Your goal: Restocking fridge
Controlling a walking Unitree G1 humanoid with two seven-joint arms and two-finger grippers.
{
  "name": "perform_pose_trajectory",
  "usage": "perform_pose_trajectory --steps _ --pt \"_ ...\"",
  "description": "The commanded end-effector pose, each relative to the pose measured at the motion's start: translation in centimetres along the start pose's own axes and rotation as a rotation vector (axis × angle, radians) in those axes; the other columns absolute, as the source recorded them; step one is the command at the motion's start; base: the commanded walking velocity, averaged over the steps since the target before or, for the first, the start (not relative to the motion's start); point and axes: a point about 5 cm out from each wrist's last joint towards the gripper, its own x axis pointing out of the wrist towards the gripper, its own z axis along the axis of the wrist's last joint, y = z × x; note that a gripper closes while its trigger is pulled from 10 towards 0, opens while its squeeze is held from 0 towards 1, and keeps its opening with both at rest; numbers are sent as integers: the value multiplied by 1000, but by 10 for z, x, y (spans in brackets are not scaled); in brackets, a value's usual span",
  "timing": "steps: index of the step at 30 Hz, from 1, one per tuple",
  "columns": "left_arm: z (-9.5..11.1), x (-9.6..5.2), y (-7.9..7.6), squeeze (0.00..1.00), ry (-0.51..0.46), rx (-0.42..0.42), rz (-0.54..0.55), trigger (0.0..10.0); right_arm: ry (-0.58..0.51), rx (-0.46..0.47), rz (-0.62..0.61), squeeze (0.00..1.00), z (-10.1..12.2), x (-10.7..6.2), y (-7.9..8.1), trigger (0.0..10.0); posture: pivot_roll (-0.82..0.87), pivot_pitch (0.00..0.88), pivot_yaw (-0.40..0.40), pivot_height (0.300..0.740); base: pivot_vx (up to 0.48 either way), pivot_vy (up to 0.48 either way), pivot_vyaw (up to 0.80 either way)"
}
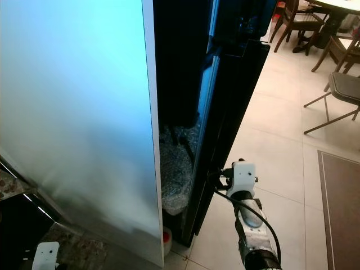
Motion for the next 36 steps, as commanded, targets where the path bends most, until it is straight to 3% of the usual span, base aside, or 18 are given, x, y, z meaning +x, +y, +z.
perform_pose_trajectory --steps 1,14,18,29,36 --pt "0 0 3 0 2 5 6 10000 -18 -1 5 0 6 4 -2 10000 23 0 -25 740 0 0 0" --pt "-1 0 3 0 3 5 6 10000 -50 -28 -29 0 13 7 -7 10000 22 0 -26 740 0 0 0" --pt "0 0 3 0 2 6 4 10000 -22 -50 -111 0 1 -6 -24 10000 18 0 -25 740 0 0 0" --pt "1 0 2 0 3 13 -5 10000 34 -81 -200 0 -19 -30 -44 10000 8 0 -18 740 0 0 0" --pt "3 1 2 0 -1 20 -10 10000 131 -93 -318 0 -42 -54 -61 10000 6 0 -17 740 0 0 0"
